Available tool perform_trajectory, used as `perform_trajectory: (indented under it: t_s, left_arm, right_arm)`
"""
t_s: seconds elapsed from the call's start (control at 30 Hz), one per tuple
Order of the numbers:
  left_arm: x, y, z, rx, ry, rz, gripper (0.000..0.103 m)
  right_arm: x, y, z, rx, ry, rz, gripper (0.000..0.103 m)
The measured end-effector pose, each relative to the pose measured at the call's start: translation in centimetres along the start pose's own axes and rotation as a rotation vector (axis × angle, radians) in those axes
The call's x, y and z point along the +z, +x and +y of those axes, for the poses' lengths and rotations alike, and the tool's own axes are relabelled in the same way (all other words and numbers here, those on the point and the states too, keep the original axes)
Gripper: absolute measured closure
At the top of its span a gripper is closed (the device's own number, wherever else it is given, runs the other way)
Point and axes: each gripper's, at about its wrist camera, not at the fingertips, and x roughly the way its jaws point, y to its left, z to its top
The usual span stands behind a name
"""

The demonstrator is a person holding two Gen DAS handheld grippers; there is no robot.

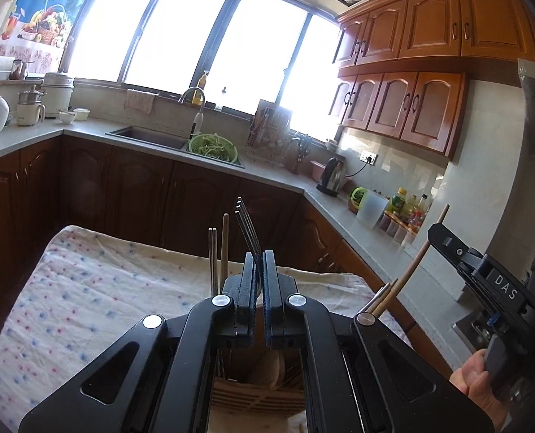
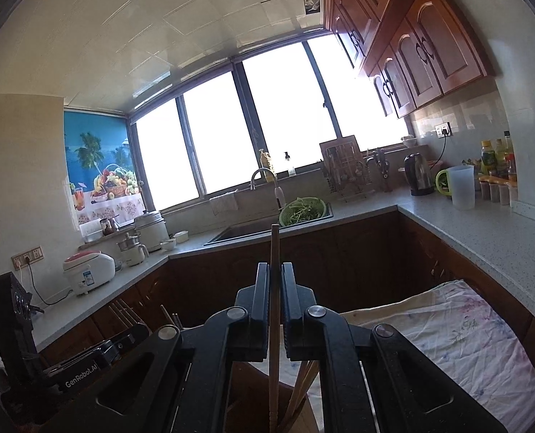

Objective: Organize utensils
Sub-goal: 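Carry the fork and chopstick up and lower them into the wooden holder, then open both grippers to release the fork and chopstick into the holder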

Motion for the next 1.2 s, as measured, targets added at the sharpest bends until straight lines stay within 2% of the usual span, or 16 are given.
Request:
perform_trajectory:
  t_s: [0.33,0.57,0.93,1.0,1.07,1.13,1.17,1.2]
  left_arm:
    - [-4.0,2.4,1.2,0.005,-0.016,0.083,0.101]
    - [-5.9,3.4,1.7,0.034,0.001,0.132,0.101]
    - [-5.4,3.3,1.9,0.037,-0.008,0.162,0.1]
    - [-5.3,3.1,1.9,0.027,-0.014,0.164,0.096]
    - [-4.9,2.6,1.8,0.021,-0.011,0.156,0.091]
    - [-4.6,1.9,1.4,0.022,-0.002,0.14,0.074]
    - [-4.4,1.5,1.3,0.024,0.002,0.129,0.069]
    - [-4.2,1.1,1.1,0.023,0.002,0.118,0.062]
  right_arm:
    - [-4.7,0.8,-0.8,-0.016,0.004,0.097,0.097]
    - [-4.5,0.6,-0.9,-0.031,-0.005,0.12,0.097]
    - [-4.1,1.1,-1.0,-0.031,-0.002,0.147,0.097]
    - [-4.1,1.1,-0.9,-0.029,-0.002,0.149,0.092]
    - [-4.0,1.0,-0.9,-0.027,0.0,0.148,0.092]
    - [-3.8,0.8,-0.9,-0.023,0.003,0.142,0.092]
    - [-3.7,0.6,-0.8,-0.025,0.007,0.138,0.088]
    - [-3.6,0.4,-0.9,-0.023,0.013,0.134,0.08]
